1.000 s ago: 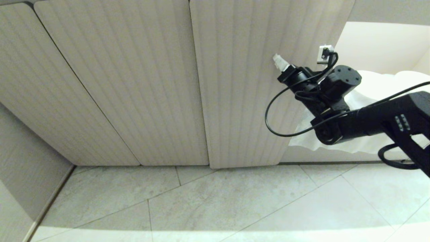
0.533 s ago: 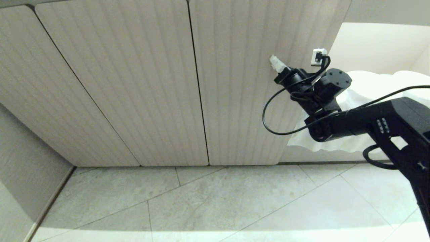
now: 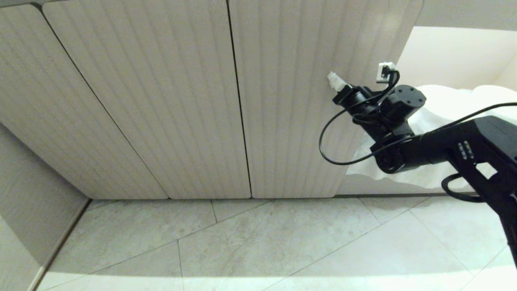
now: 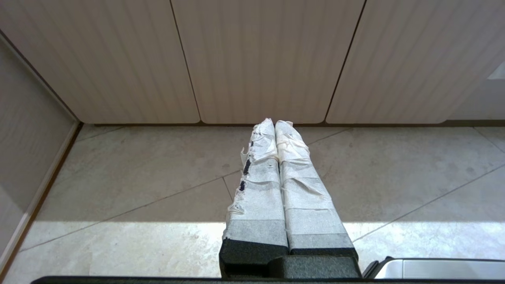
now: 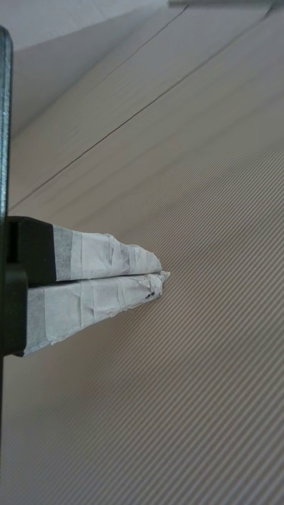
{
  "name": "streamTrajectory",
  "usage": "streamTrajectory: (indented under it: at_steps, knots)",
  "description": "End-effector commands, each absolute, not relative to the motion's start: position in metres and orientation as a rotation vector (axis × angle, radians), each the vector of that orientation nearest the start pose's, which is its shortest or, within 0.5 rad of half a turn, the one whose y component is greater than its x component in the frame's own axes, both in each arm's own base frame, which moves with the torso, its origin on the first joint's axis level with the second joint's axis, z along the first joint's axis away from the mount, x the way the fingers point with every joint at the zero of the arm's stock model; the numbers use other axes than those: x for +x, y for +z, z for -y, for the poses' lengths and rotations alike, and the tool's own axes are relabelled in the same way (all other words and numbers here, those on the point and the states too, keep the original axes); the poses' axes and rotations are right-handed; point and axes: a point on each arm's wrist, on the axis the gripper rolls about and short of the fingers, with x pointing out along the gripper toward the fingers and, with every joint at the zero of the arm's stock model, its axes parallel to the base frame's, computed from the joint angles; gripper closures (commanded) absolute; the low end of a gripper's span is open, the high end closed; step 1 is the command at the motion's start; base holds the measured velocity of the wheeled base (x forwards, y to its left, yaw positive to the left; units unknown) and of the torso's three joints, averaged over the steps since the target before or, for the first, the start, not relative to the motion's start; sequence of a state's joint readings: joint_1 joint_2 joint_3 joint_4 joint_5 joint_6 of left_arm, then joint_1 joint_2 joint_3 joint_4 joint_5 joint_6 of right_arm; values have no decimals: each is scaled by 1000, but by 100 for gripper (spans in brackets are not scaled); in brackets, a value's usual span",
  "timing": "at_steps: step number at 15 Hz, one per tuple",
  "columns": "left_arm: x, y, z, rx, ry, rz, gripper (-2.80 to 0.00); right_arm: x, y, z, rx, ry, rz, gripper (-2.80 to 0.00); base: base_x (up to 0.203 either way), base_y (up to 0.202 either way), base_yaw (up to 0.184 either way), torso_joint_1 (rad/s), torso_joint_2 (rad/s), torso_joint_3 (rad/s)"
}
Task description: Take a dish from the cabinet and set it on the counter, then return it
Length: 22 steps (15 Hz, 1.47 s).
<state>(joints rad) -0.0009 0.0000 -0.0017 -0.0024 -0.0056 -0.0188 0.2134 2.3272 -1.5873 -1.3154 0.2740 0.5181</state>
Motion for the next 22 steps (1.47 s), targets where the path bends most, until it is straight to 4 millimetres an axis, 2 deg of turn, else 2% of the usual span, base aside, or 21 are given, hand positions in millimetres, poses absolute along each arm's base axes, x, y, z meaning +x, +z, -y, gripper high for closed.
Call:
streamTrajectory:
  at_steps: [1, 4, 8, 14, 17, 22]
  knots:
    - [-23, 76, 0, -20, -6, 4, 0, 442, 229, -107, 467, 659, 461, 0, 0, 0, 0, 0, 0, 0]
    - [-23, 76, 0, -20, -6, 4, 0, 422, 248, -103, 459, 692, 456, 0, 0, 0, 0, 0, 0, 0]
    - [-23, 76, 0, -20, -7, 5, 0, 383, 271, -96, 446, 736, 391, 0, 0, 0, 0, 0, 0, 0]
    - [-23, 76, 0, -20, -7, 5, 0, 312, 277, -84, 416, 722, 222, 0, 0, 0, 0, 0, 0, 0]
    - [-23, 76, 0, -20, -5, 5, 0, 271, 284, -75, 345, 705, 205, 0, 0, 0, 0, 0, 0, 0]
    - [-23, 76, 0, -20, -7, 3, 0, 185, 291, -53, 216, 672, 199, 0, 0, 0, 0, 0, 0, 0]
